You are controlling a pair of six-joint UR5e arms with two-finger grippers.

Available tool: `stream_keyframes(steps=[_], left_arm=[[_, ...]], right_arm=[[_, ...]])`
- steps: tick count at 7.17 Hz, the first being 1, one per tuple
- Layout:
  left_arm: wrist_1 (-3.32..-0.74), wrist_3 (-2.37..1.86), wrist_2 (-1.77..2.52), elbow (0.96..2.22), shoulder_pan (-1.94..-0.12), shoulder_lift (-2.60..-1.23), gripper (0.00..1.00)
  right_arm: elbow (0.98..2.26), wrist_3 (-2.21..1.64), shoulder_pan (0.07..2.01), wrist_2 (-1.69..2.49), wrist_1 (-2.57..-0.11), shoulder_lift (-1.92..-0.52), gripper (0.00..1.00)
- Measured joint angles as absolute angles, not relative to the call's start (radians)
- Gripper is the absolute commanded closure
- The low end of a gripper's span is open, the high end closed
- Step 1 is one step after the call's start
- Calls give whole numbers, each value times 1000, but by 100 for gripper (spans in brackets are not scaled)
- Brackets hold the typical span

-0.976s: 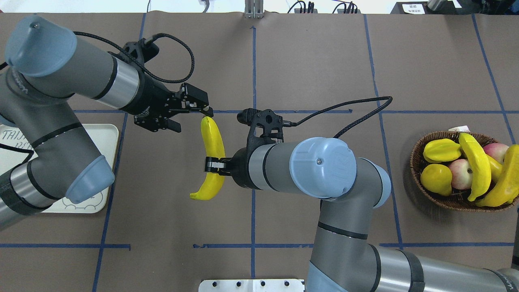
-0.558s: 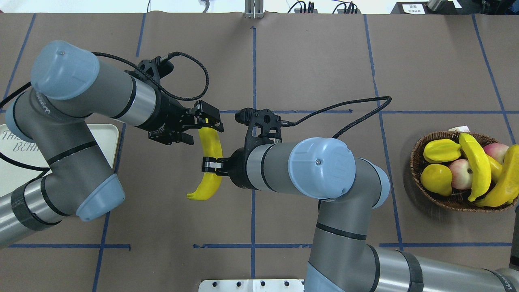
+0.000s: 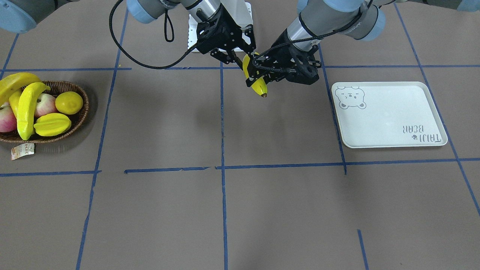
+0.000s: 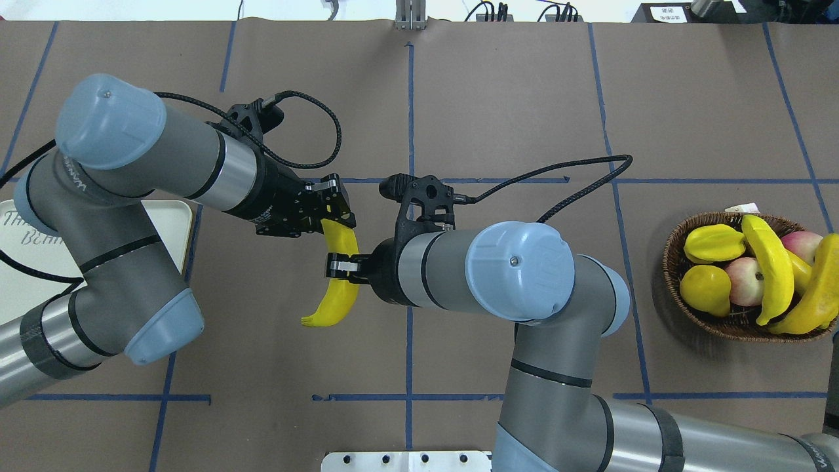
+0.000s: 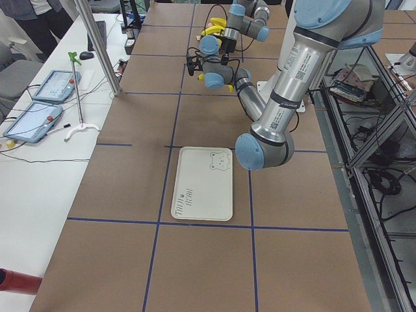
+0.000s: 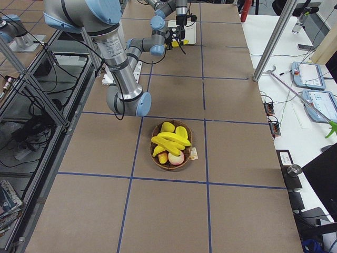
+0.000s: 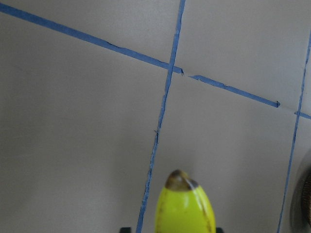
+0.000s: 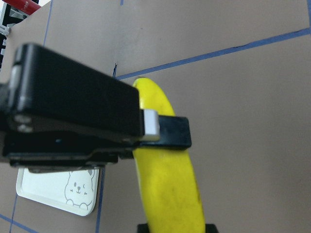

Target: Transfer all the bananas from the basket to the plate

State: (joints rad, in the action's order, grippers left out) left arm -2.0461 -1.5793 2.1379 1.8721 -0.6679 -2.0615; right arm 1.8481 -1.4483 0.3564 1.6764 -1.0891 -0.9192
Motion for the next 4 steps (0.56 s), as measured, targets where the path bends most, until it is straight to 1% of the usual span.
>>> stream_keyframes(steps=[4], left_arm=[[-2045, -1578, 2138, 1885, -693, -2025, 100]], right_arm=[[1864, -1452, 370, 1691, -1091, -919, 0]])
